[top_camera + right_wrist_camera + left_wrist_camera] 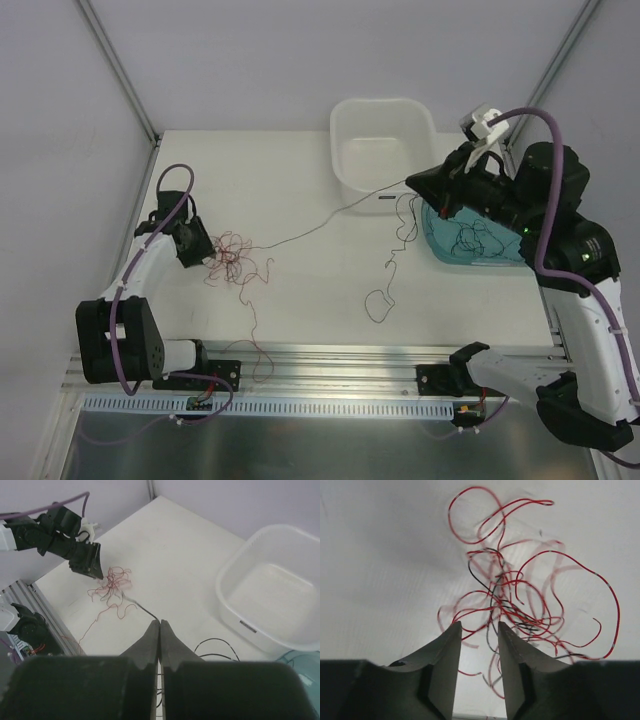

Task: Untangle the cables

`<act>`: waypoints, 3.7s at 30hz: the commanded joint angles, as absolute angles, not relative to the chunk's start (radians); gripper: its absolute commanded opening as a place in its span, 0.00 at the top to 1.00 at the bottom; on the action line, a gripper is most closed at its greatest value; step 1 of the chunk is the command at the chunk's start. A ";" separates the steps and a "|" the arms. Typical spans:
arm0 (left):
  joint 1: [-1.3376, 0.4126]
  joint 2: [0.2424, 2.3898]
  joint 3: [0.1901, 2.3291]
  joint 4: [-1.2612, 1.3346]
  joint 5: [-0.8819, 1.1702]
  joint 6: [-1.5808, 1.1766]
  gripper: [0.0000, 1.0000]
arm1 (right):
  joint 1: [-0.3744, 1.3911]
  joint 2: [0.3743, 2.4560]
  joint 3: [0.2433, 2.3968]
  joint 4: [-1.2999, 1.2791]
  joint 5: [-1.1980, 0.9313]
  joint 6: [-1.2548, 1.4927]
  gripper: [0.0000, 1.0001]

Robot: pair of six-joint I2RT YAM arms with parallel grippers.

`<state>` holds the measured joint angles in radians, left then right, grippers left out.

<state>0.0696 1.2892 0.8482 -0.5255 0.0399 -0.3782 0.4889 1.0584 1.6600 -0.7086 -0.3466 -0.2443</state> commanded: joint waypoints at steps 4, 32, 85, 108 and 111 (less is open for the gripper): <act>0.115 1.321 0.902 -0.555 -0.077 -0.365 0.59 | 0.479 1.016 1.778 -0.631 -0.304 -0.245 0.99; -0.439 1.515 0.968 -0.281 0.242 -0.673 0.19 | 0.479 0.948 1.468 -0.591 -0.439 -0.104 0.99; 0.345 1.641 1.104 -0.489 -0.164 -0.453 0.92 | 0.479 0.706 1.560 -0.884 0.198 -0.293 0.99; 0.417 1.730 1.094 -0.491 -0.296 -0.454 0.98 | 0.482 0.575 1.547 -0.758 0.466 -0.230 0.99; 0.411 1.717 1.097 -0.489 -0.214 -0.446 0.96 | 0.482 0.618 1.497 -0.776 0.288 -0.195 0.99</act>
